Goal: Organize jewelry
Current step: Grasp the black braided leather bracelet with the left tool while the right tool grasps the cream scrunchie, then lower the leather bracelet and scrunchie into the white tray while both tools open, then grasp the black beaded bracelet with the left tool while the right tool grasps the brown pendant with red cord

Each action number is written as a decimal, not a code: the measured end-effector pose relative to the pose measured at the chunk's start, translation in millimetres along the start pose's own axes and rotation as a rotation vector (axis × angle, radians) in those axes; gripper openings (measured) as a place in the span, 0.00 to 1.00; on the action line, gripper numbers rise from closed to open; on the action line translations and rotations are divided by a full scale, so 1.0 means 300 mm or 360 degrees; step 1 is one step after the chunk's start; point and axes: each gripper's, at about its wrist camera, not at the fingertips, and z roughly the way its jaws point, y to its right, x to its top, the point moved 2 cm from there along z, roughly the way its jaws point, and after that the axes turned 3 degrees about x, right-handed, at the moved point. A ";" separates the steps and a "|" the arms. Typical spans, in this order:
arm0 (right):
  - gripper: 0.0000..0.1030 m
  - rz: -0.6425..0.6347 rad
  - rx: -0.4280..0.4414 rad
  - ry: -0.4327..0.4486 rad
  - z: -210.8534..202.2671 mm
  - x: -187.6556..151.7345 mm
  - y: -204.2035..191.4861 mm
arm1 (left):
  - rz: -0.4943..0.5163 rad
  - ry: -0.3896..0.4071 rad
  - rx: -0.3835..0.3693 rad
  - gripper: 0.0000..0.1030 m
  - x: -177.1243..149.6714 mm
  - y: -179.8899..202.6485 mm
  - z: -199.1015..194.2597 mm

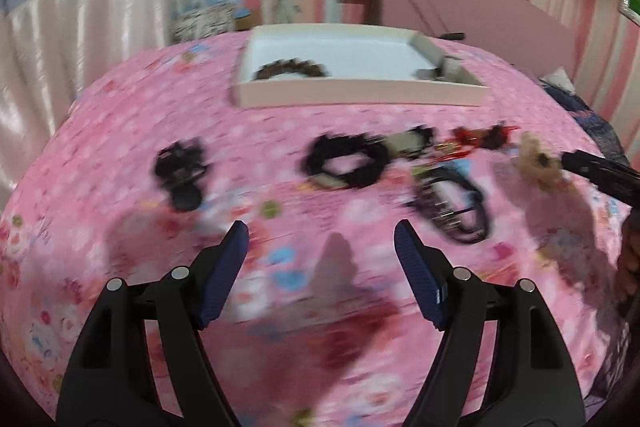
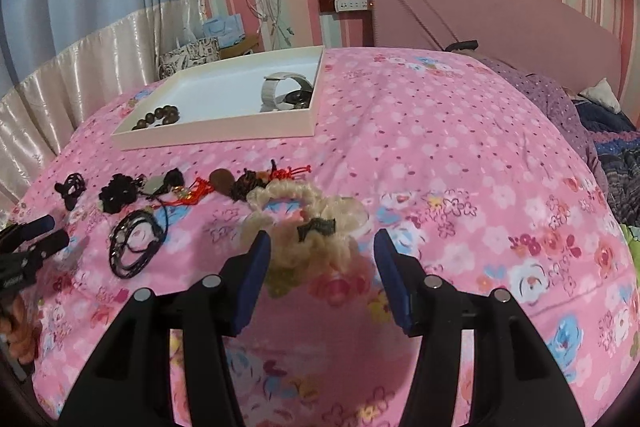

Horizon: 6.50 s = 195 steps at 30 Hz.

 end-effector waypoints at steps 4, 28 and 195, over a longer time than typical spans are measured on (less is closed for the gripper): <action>0.52 0.0030 -0.0011 -0.0010 0.026 0.016 0.015 | 0.0071 -0.0014 -0.0010 0.72 0.034 0.099 0.026; 0.21 0.0091 0.0077 -0.0130 0.108 -0.019 0.044 | 0.0072 -0.0075 -0.0078 0.17 0.043 0.220 0.151; 0.34 -0.0022 0.0142 0.0011 0.154 0.087 -0.185 | -0.0117 0.0106 0.0206 0.64 0.205 -0.112 0.164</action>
